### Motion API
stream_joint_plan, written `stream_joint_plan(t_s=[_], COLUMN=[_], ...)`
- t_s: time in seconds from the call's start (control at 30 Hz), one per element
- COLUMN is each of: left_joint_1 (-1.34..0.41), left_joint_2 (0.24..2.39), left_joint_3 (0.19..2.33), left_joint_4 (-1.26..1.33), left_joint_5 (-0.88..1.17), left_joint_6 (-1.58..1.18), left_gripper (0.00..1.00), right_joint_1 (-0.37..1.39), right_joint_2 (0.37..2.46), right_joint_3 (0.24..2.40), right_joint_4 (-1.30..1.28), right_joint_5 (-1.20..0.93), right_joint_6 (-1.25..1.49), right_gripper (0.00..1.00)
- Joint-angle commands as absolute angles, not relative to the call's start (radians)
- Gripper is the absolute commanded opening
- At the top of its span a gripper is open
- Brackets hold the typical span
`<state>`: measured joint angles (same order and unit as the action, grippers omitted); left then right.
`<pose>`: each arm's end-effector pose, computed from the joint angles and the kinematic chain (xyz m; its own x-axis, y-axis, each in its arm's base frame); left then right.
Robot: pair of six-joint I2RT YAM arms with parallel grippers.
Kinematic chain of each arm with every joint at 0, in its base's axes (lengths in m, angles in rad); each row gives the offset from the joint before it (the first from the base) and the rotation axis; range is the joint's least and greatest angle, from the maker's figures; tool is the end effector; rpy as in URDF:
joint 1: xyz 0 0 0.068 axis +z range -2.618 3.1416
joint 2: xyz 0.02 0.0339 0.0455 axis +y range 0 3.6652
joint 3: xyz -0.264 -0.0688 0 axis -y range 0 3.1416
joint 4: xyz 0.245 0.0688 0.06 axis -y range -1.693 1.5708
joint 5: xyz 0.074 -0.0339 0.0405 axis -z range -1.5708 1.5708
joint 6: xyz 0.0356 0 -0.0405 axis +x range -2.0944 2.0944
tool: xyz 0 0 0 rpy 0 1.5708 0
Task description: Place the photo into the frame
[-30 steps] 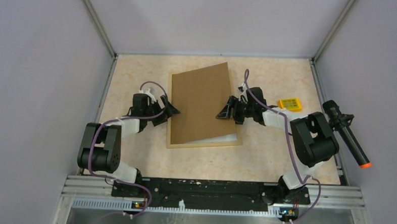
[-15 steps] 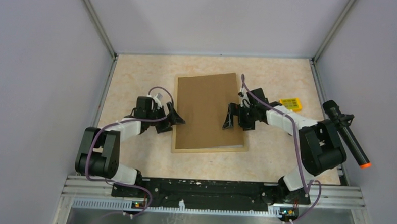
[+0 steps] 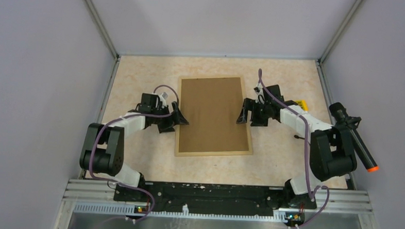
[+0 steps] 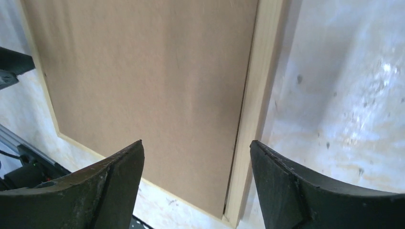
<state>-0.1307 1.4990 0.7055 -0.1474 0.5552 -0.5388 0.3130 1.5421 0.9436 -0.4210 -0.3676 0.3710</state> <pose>0.2723 -0.0547 0.1600 -0.9025 -0.3212 -0.2870 -0.0518 0.7425 -0.6679 0.2861 0.1060 0.1976 -0.9244 0.0564 -0.3772 -0.1409 0.8685 0.4752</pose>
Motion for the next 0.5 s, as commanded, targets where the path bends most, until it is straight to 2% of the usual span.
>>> stream_joint_plan(t_s=[0.0, 0.1, 0.3, 0.47], left_joint_1=[-0.132, -0.131, -0.130, -0.135], left_joint_2=[1.560, 1.608, 1.696, 1.761], left_joint_3=[0.777, 0.803, 0.855, 0.848], left_joint_4=[-0.151, -0.142, -0.129, -0.093], left_joint_5=[0.545, 0.551, 0.599, 0.713], left_joint_6=[-0.498, -0.495, -0.485, -0.488], left_gripper=[0.99, 0.98, 0.98, 0.95], right_joint_1=[0.308, 0.308, 0.308, 0.308], right_joint_2=[1.610, 1.670, 1.748, 1.749], right_joint_3=[1.013, 1.038, 1.054, 1.004], right_joint_4=[-0.293, -0.273, -0.271, -0.133], right_joint_5=[-0.396, -0.390, -0.374, -0.670], right_joint_6=[0.383, 0.381, 0.363, 0.459], right_gripper=[0.77, 0.67, 0.64, 0.61])
